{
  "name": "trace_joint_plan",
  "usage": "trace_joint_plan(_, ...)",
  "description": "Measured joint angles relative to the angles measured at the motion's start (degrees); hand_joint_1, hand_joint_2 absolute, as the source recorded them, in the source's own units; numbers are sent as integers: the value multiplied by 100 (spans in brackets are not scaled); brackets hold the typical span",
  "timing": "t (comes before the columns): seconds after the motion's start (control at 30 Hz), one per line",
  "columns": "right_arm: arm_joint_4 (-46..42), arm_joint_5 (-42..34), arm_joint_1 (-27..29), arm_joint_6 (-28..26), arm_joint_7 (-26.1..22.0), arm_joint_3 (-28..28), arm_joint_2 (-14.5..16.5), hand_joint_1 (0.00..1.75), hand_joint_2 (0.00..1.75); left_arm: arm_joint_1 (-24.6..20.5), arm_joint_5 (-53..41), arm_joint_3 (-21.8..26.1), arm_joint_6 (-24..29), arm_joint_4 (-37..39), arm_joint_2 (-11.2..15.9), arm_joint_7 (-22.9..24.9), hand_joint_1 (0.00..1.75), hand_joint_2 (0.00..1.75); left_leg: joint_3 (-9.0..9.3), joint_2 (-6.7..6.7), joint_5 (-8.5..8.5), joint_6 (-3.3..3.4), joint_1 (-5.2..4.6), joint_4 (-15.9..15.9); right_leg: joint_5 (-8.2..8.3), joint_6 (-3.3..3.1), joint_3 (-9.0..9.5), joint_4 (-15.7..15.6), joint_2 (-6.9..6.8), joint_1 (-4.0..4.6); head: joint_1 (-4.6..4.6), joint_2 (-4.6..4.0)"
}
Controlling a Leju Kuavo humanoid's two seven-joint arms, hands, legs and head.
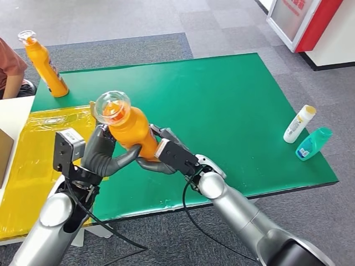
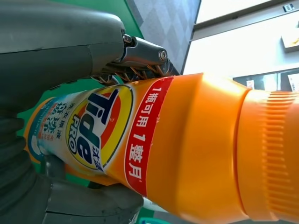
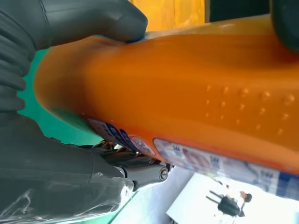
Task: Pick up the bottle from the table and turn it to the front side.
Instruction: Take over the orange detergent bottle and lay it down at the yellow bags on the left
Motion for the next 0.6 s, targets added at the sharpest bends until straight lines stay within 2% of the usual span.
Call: trace_joint_plan(0.6, 752, 165, -45, -170, 188, -28, -4, 0, 175, -30, -123, -26, -27, 0, 16, -22, 175, 175, 0, 0, 1, 1, 0, 0, 1, 0, 0, 0, 0, 0, 0, 0)
